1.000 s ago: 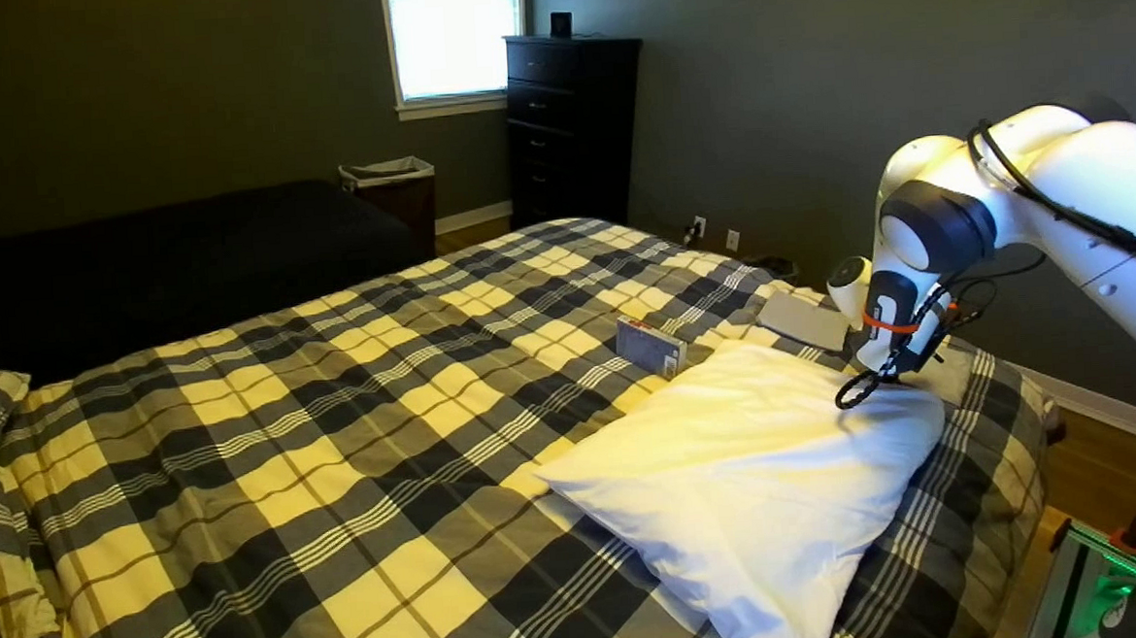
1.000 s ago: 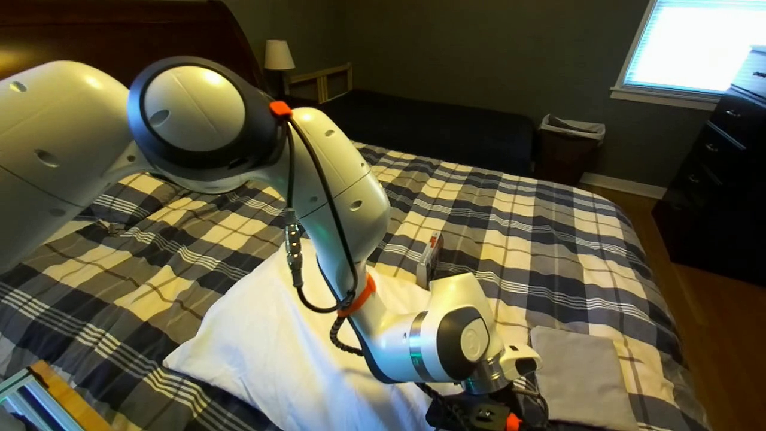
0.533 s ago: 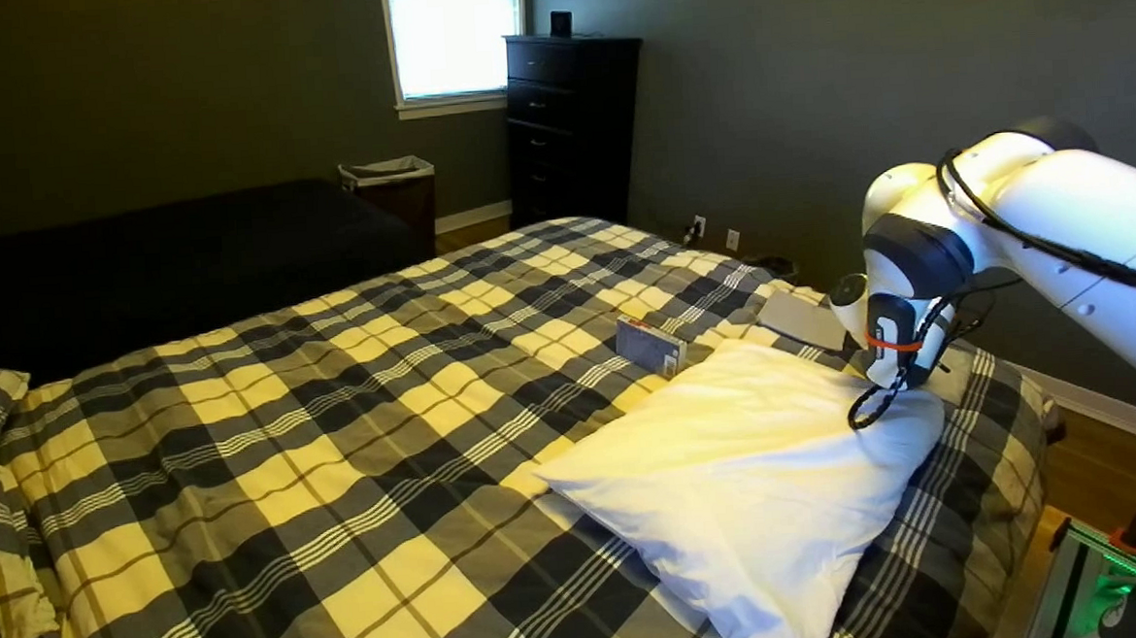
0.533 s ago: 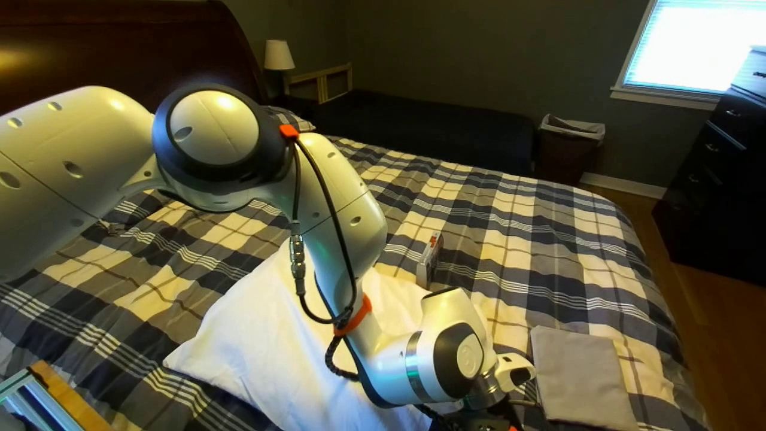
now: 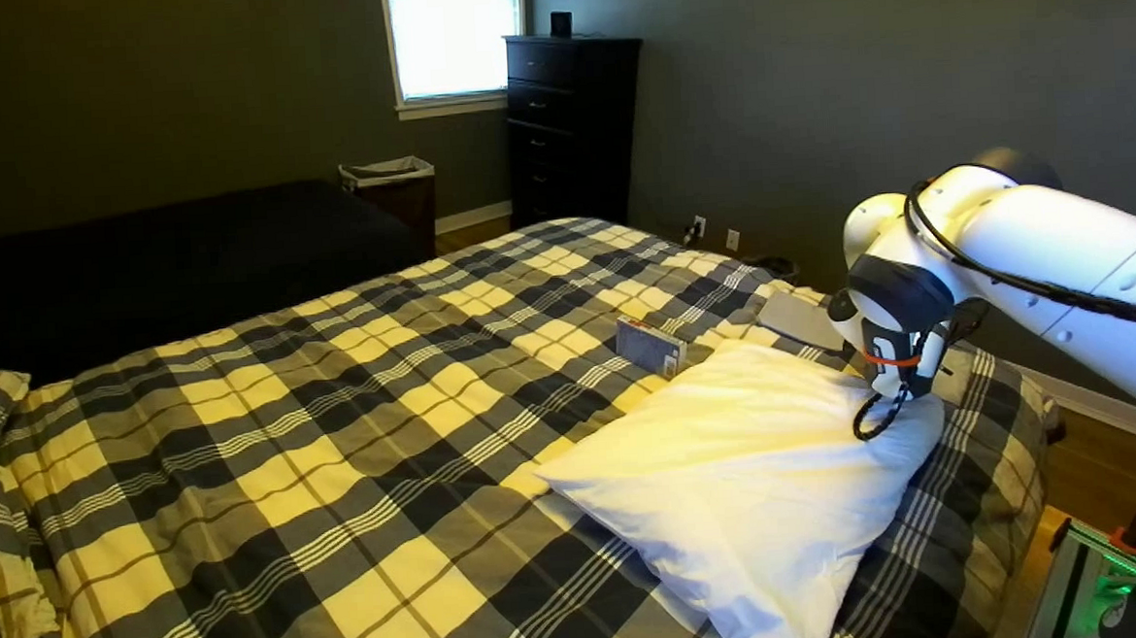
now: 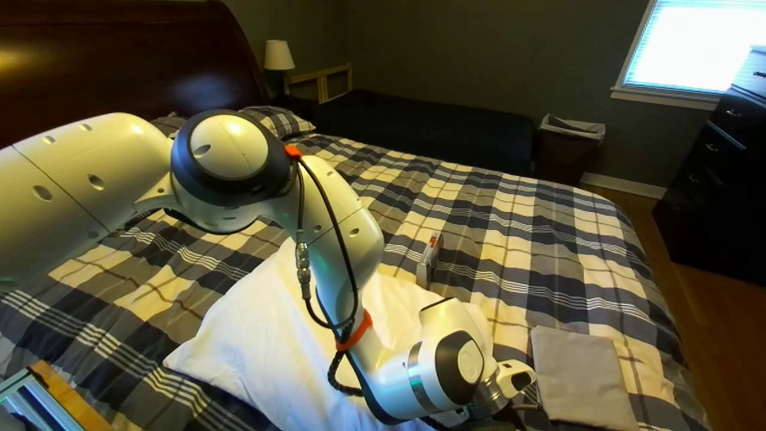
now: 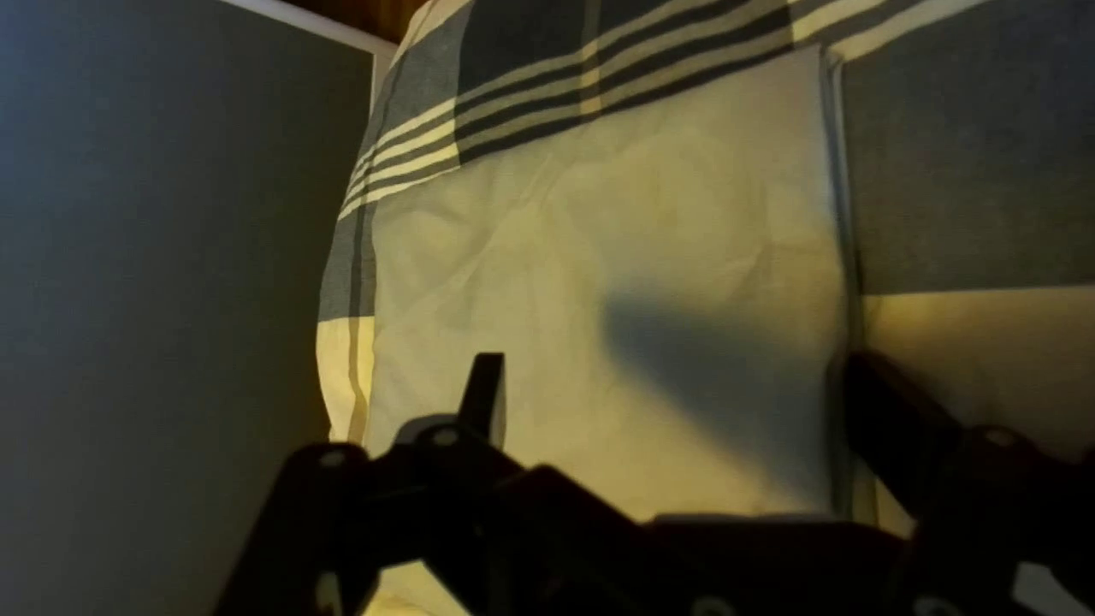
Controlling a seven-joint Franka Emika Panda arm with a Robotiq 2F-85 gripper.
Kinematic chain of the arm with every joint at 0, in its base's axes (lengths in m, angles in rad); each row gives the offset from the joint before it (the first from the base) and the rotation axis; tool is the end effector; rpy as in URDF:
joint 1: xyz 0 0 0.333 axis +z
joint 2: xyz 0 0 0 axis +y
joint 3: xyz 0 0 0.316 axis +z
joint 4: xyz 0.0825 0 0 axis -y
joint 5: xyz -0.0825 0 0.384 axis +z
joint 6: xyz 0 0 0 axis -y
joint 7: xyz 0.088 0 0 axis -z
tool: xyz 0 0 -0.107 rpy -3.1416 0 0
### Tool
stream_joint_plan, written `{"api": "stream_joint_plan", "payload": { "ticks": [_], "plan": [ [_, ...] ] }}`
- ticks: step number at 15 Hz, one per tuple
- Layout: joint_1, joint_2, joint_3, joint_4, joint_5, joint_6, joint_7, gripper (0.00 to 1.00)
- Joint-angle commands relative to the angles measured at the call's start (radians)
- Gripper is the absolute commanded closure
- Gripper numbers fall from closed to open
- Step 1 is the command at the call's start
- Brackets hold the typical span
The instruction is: Put the grey beddings on the pillow and take the book off the pillow
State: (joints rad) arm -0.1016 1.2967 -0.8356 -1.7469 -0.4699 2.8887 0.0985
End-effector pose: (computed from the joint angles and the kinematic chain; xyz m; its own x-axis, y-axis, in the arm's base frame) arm 0.4152 -0.4776 0.0189 0.9461 -0.1622 -0.2804 0.1040 -0.6676 0.7372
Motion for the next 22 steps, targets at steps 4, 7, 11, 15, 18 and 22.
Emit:
{"api": "stream_joint_plan", "payload": {
  "ticks": [4, 7, 11, 15, 18, 22],
  "plan": [
    [0.030, 0.119, -0.042, 0.055, 0.049, 0.052, 0.007, 0.00],
    [0.040, 0.138, -0.046, 0.059, 0.057, 0.060, 0.003, 0.00],
    [0.037, 0.173, -0.061, 0.092, 0.073, 0.051, 0.009, 0.00],
    [0.032, 0.201, -0.064, 0.121, 0.090, 0.038, 0.010, 0.00],
    [0.032, 0.203, -0.062, 0.121, 0.099, 0.042, 0.008, 0.31],
    [0.039, 0.176, -0.058, 0.092, 0.105, 0.048, 0.001, 0.56]
  ]
}}
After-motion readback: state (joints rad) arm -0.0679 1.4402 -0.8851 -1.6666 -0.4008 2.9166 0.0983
